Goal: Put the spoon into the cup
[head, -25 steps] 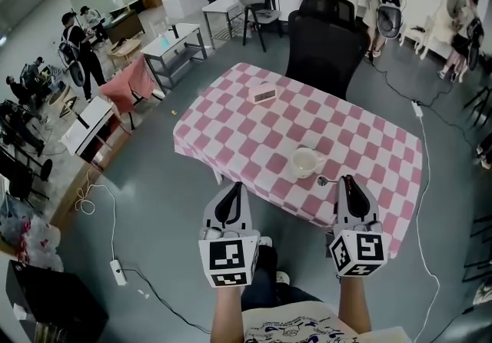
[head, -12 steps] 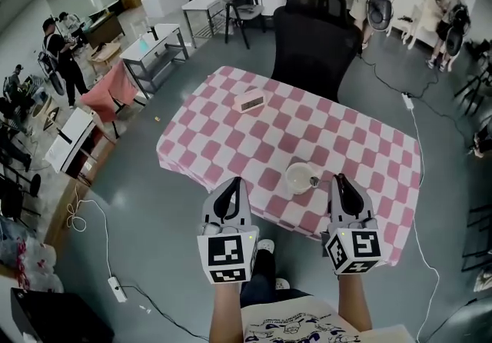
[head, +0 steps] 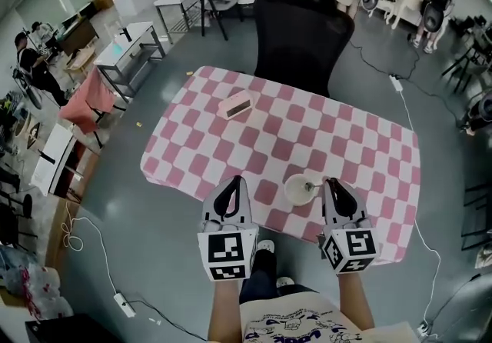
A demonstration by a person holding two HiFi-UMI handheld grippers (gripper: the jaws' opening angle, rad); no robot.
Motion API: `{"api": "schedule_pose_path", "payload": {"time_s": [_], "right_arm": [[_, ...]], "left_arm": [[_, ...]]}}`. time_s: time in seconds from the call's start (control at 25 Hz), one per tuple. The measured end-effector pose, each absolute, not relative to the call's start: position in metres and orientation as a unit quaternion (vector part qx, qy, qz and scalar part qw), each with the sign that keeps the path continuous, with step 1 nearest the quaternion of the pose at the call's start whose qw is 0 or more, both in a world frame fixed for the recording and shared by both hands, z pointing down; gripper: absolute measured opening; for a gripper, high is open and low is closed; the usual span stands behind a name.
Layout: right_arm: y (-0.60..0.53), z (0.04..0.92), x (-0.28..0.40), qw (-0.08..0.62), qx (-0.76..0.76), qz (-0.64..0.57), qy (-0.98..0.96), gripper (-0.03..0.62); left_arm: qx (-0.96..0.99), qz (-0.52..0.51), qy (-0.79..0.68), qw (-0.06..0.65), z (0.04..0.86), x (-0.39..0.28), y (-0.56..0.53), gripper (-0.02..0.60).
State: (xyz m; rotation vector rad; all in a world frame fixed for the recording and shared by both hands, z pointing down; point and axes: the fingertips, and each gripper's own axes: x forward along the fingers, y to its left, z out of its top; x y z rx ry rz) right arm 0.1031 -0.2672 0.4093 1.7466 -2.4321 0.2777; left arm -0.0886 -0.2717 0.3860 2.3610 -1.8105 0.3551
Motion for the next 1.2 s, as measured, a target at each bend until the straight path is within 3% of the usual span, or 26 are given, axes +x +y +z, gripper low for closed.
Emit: {"api": "schedule_pose_path", "payload": {"time_s": [1.2], "right_arm": [[-0.33,0.537,0.087,0.154,0.587,0.176,-0.775,0.054]], "left_arm": [[0.817,0.195,-0.525,0.142,0.496,-0.088,-0.353,0.014]]}}
